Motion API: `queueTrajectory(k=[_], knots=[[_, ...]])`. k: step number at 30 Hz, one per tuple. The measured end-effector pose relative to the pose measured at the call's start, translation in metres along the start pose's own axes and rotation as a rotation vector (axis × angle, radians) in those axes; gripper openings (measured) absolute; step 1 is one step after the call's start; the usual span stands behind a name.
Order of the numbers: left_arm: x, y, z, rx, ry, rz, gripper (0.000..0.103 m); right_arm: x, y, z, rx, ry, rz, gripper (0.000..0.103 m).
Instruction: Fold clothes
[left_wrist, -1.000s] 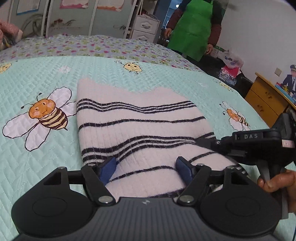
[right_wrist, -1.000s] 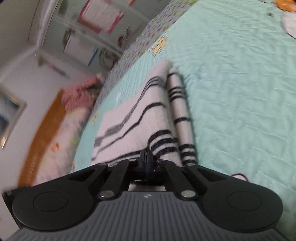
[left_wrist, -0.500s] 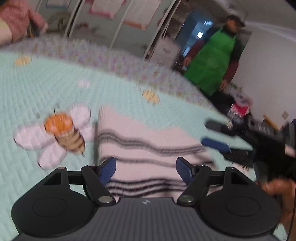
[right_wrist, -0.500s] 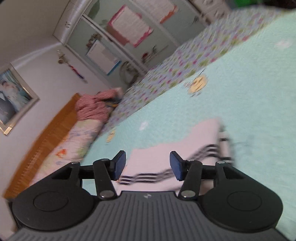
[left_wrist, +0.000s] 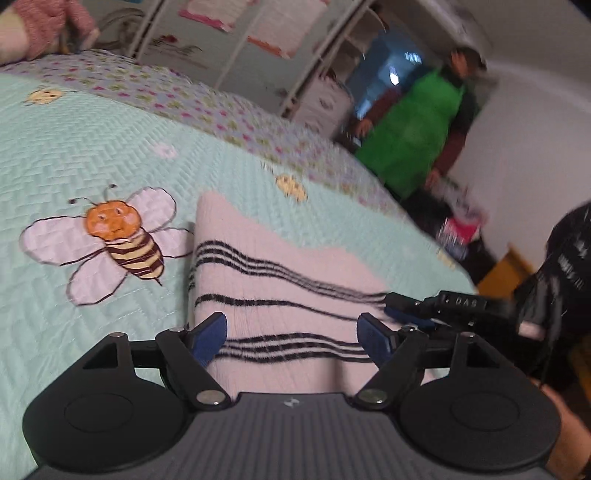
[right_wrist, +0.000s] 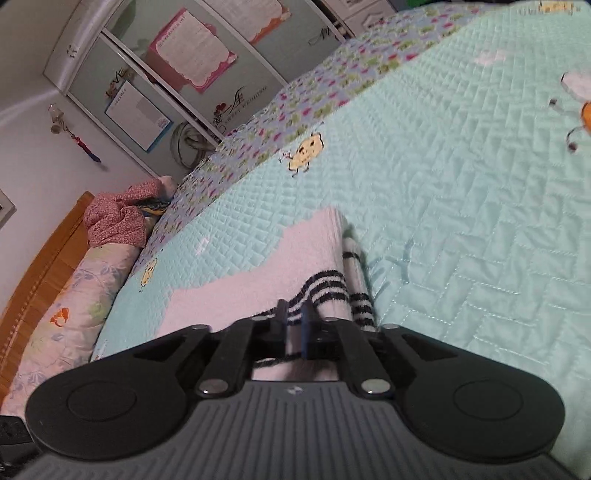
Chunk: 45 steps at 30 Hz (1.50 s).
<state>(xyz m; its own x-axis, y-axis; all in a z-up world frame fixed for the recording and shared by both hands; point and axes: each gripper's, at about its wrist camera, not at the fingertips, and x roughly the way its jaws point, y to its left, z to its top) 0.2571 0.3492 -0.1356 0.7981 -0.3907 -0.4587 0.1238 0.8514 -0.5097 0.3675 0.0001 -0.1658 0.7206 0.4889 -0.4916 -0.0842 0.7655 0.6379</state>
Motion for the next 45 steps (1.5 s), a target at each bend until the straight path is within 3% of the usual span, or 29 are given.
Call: queueTrajectory(k=[2,3,6,7,8,9,10,11,15,17,19,21,25,29,35,40,42,45], knots=[[-0.010,0.001,-0.002,-0.021,-0.022,0.013,0.080,-0.007,0.011,0.002,-0.032,-0.014,0.006,0.044],[-0.013,0.002,-0.003,-0.031,-0.032,0.020,0.080,-0.008,0.019,0.003,-0.060,-0.020,0.018,0.046],[0.010,0.004,-0.005,-0.014,0.051,0.025,0.081,-0.004,0.034,0.001,-0.103,0.009,0.103,0.054],[0.018,0.004,-0.006,-0.008,0.082,0.026,0.081,0.006,0.031,-0.002,-0.111,0.047,0.053,0.054],[0.026,0.003,-0.007,0.029,0.107,0.036,0.081,0.016,0.028,-0.004,-0.120,0.088,-0.007,0.053],[0.034,0.001,-0.009,0.075,0.131,0.048,0.085,0.025,0.021,-0.007,-0.143,0.114,-0.063,0.034],[0.042,0.000,-0.010,0.120,0.154,0.060,0.094,0.024,0.016,-0.008,-0.129,0.096,-0.065,0.022],[0.041,0.002,-0.010,0.107,0.157,0.065,0.095,0.020,0.010,-0.007,-0.111,0.072,-0.059,0.021],[0.022,0.014,-0.007,-0.017,0.147,0.073,0.095,-0.004,0.002,-0.010,-0.057,0.015,-0.001,0.029],[0.013,0.021,-0.005,-0.079,0.142,0.077,0.095,-0.025,-0.002,-0.017,0.011,-0.018,0.055,0.056],[-0.005,0.026,-0.009,-0.139,0.125,0.075,0.095,-0.047,-0.005,-0.027,0.091,-0.040,0.086,0.070],[-0.023,0.031,-0.015,-0.194,0.109,0.077,0.095,-0.068,-0.011,-0.040,0.138,-0.023,0.082,0.071],[-0.035,0.052,-0.028,-0.339,0.175,0.070,0.095,-0.099,-0.025,-0.067,0.196,0.048,0.071,0.073],[-0.035,0.064,-0.037,-0.436,0.186,0.027,0.096,-0.101,-0.038,-0.086,0.217,0.143,0.043,0.076],[-0.033,0.086,-0.042,-0.654,0.166,-0.127,0.097,-0.077,-0.044,-0.090,0.302,0.208,0.177,0.088],[-0.014,0.069,-0.034,-0.524,0.237,-0.148,0.103,-0.058,-0.030,-0.084,0.248,0.286,0.206,0.094],[0.001,0.060,-0.032,-0.479,0.299,-0.175,0.103,-0.052,-0.027,-0.081,0.227,0.315,0.220,0.094],[0.021,0.049,-0.028,-0.436,0.358,-0.221,0.103,-0.044,-0.025,-0.077,0.202,0.352,0.266,0.102]])
